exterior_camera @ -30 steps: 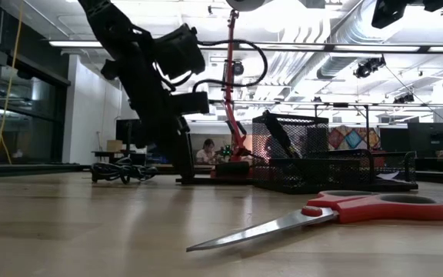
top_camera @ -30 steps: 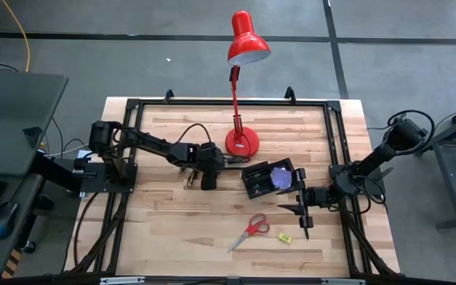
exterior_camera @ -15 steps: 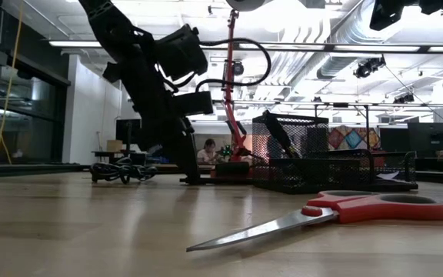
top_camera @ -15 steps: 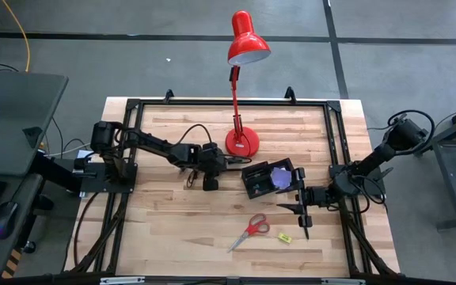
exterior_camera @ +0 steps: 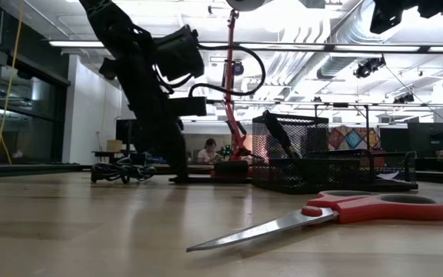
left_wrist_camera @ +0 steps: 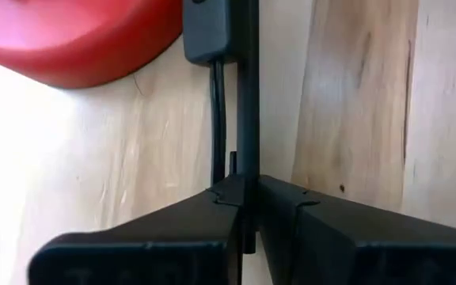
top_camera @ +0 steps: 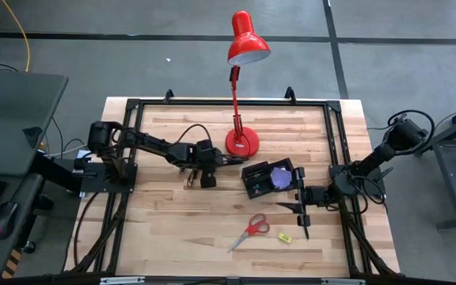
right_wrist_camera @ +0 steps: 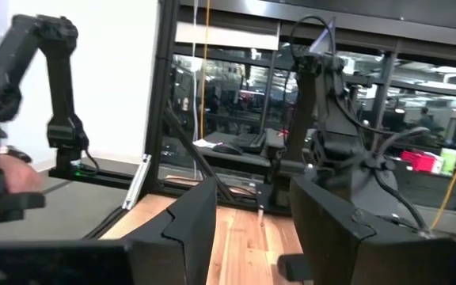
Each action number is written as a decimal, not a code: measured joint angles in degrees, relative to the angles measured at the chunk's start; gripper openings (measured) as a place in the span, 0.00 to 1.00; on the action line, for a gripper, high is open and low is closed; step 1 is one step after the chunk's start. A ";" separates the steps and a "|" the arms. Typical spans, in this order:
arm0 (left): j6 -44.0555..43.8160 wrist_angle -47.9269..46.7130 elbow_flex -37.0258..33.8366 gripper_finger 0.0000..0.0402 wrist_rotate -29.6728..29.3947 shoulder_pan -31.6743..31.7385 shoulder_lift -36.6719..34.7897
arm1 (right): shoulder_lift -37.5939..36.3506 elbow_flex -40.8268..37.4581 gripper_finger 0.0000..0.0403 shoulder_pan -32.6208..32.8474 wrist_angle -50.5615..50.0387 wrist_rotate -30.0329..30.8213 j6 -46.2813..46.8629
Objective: Pick and place office supplies into organizer
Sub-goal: Put the black pen into the desk organizer
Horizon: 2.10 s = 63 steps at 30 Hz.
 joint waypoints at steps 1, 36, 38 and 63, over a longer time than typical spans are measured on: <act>-0.27 -0.19 -0.05 0.01 0.15 -0.21 -0.31 | 0.00 0.00 0.38 0.00 -0.18 0.28 0.02; -11.91 38.54 -20.21 0.15 7.93 -10.34 -10.77 | 0.00 0.02 0.38 -0.37 -3.46 -4.97 2.91; -13.66 44.52 -22.99 0.19 8.10 -10.34 -11.18 | 0.00 0.02 0.38 -0.37 -3.52 -5.85 2.93; -9.18 64.14 -37.48 0.47 -0.23 -2.81 -11.39 | -0.02 0.02 0.38 -1.51 -2.23 -11.13 -0.87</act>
